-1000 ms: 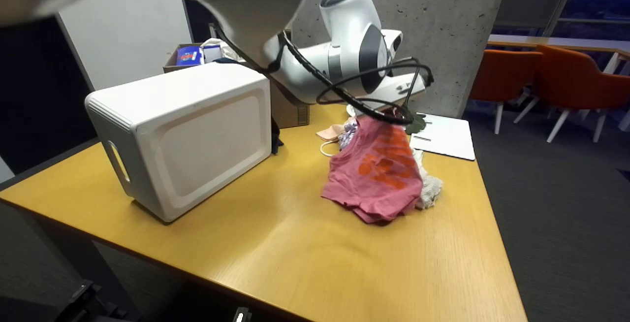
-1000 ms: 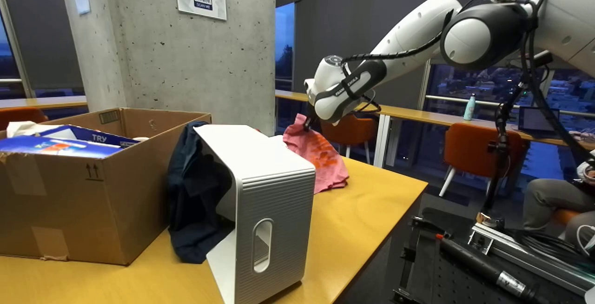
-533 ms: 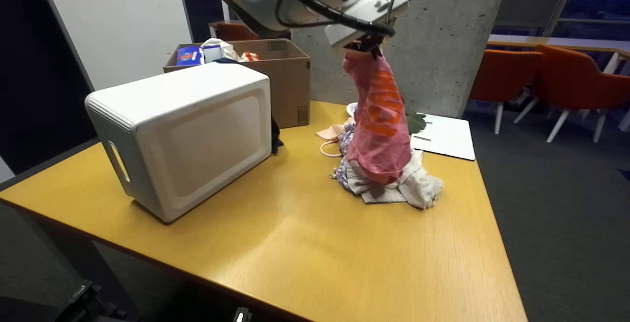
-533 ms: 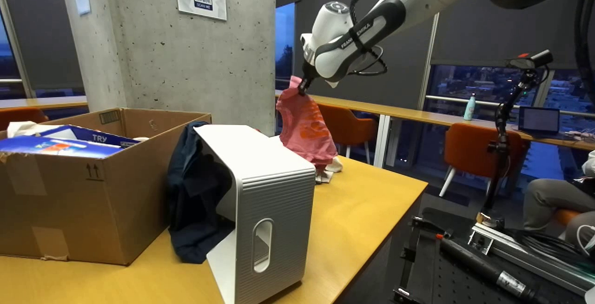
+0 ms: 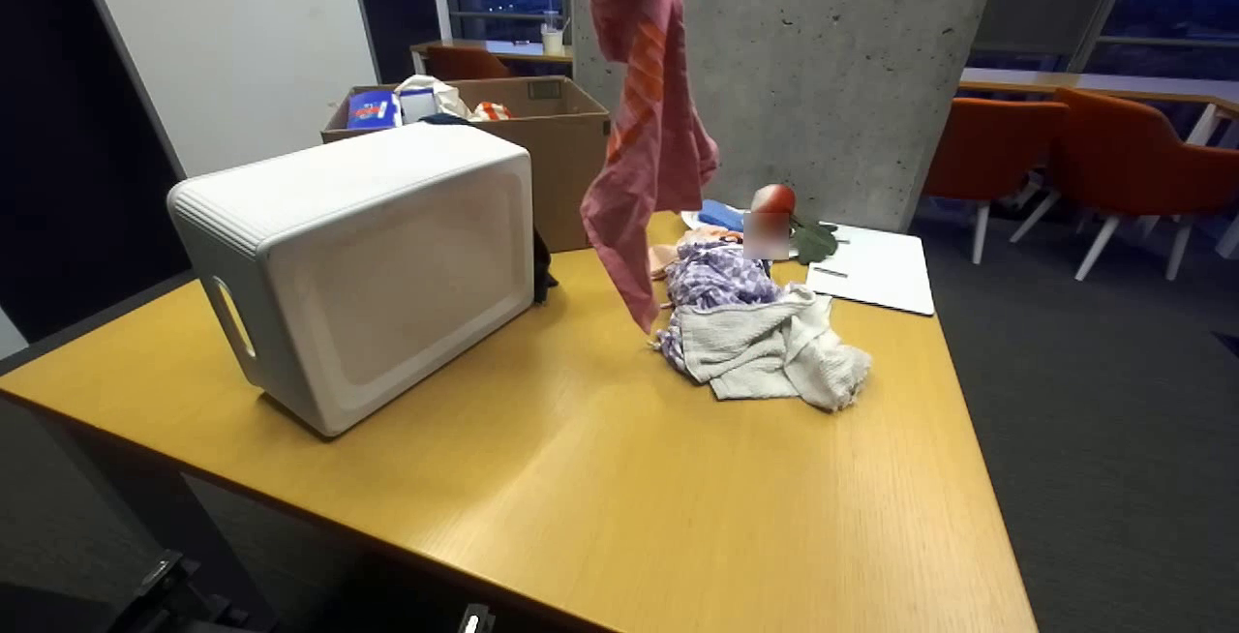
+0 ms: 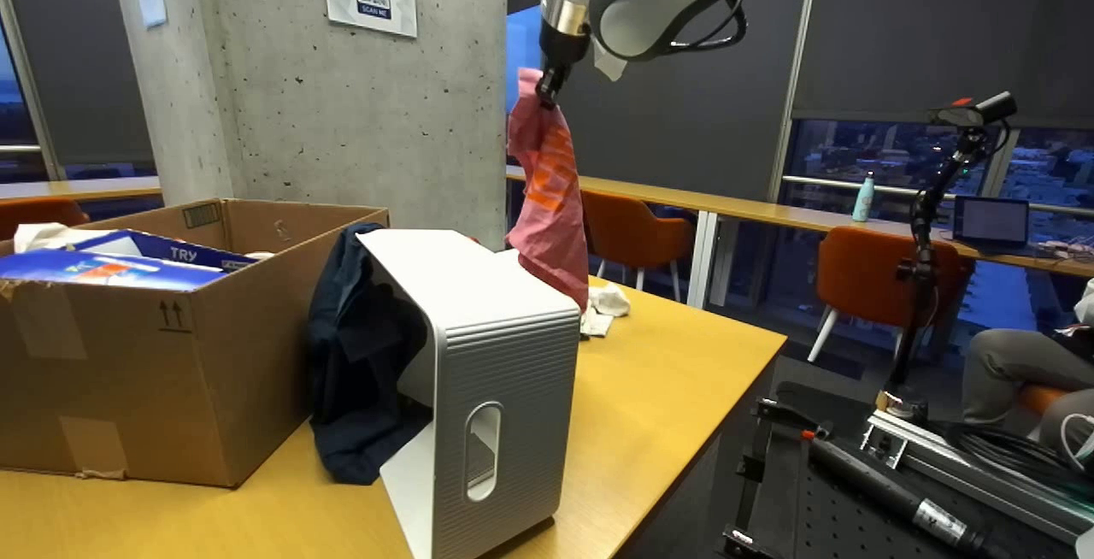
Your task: Put the dark blue and pink clothes on the white basket
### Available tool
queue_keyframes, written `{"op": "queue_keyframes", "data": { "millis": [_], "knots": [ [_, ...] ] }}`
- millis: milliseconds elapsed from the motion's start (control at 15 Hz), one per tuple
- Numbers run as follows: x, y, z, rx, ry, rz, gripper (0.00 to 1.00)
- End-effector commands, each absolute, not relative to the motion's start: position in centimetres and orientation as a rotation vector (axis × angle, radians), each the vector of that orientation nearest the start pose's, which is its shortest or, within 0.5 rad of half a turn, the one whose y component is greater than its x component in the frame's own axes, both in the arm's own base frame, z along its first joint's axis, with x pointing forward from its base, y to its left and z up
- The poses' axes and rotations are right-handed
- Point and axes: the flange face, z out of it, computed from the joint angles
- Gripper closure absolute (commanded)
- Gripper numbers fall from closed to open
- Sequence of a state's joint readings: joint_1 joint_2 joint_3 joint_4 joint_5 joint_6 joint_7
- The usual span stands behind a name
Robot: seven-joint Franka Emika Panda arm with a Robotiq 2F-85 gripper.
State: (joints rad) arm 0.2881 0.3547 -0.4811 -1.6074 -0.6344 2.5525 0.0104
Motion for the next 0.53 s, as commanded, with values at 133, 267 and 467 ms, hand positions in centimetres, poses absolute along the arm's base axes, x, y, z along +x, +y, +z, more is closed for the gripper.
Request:
{"op": "queue_keyframes", "data": {
  "millis": [133, 267, 467],
  "knots": [
    [67.7, 0.4, 54.3, 2.305, 0.456, 0.663, 0.99],
    [68.0, 2.5, 54.0, 2.315, 0.504, 0.668, 0.99],
    [68.8, 3.7, 52.9, 2.319, 0.561, 0.707, 0.99]
  ]
}}
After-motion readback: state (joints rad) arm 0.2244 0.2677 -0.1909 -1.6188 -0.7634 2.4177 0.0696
